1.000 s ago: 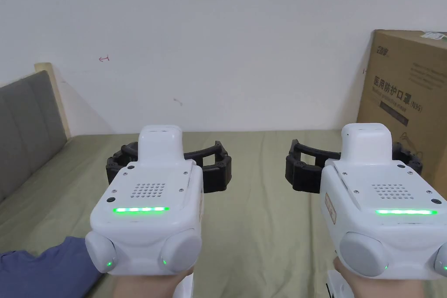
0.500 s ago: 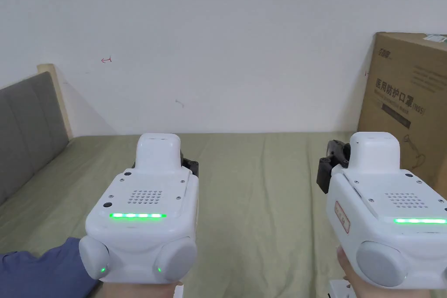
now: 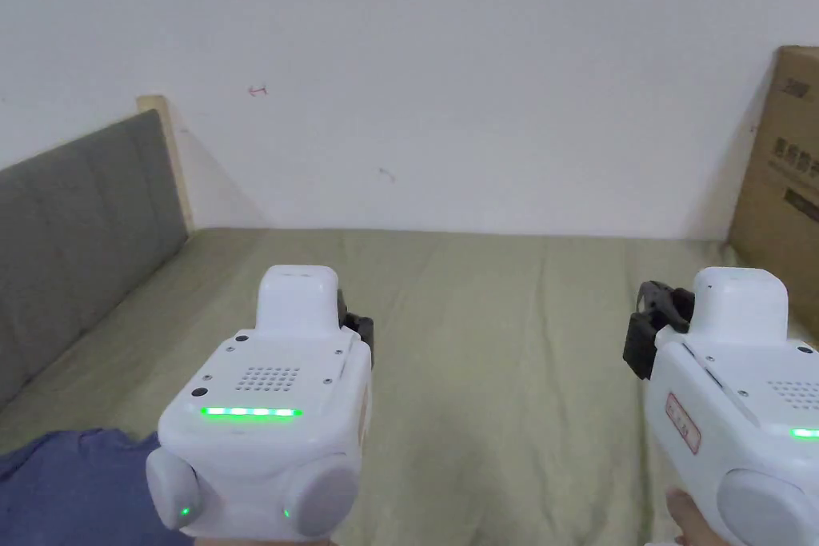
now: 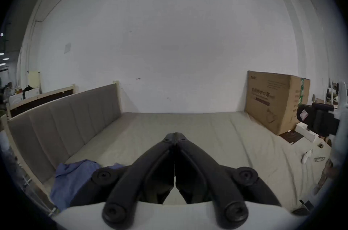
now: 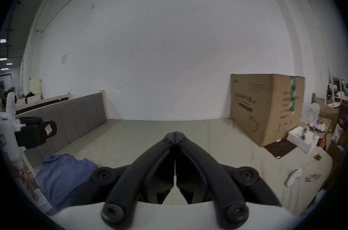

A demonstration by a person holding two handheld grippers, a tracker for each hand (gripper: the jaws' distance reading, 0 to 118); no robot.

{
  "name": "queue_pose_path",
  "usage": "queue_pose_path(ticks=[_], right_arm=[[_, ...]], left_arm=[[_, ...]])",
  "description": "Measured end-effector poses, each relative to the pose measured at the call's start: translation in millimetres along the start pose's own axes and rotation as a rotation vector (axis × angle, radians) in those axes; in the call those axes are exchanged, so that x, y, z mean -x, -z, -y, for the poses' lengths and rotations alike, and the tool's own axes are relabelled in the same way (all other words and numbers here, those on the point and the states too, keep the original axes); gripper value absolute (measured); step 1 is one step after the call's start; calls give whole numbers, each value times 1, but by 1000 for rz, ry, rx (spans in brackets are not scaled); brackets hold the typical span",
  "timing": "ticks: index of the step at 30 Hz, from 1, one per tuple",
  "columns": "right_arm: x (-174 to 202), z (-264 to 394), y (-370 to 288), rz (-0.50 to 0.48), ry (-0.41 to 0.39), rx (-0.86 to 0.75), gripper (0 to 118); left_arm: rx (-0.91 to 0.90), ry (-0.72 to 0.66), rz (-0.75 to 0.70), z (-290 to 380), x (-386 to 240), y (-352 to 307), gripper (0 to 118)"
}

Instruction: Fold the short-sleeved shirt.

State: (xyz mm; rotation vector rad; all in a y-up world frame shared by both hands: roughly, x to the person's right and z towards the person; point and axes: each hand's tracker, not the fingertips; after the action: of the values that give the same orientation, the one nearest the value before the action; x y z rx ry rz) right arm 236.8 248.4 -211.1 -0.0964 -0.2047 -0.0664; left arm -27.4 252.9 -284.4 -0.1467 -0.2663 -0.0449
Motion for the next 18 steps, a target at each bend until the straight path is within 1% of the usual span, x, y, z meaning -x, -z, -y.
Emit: queue_pose_path(ticks=[1, 3, 6, 8, 9, 11, 12, 14, 16, 17, 18], right_arm=[[13, 2, 6, -28, 3, 3, 0], [49, 6, 17, -131, 11, 21, 0], [107, 13, 27, -277, -24, 15, 0], [144, 16, 30, -370, -53, 21, 0], [160, 16, 32, -420, -56, 36, 0], [184, 18, 35, -487, -56, 59, 0], [193, 18, 37, -507, -61, 63, 0], [204, 20, 38, -514, -79, 61, 0], [209, 22, 39, -535, -95, 75, 0], [209, 24, 41, -539, -103, 94, 0], [208, 26, 41, -532, -106, 112, 0]], left_arm=[[-1, 4, -36, 1, 16, -4, 0], [-9, 0, -142, 6, 57, -15, 0], [-23, -37, -291, 13, 112, -40, 0], [-23, -75, -355, 18, 138, -55, 0], [-14, -87, -376, 21, 148, -60, 0], [-1, -87, -390, 25, 161, -68, 0], [1, -79, -400, 28, 164, -71, 0], [2, -67, -407, 33, 170, -73, 0], [17, -85, -388, 36, 181, -70, 0], [62, -119, -350, 39, 190, -64, 0], [157, -145, -301, 43, 199, -52, 0]])
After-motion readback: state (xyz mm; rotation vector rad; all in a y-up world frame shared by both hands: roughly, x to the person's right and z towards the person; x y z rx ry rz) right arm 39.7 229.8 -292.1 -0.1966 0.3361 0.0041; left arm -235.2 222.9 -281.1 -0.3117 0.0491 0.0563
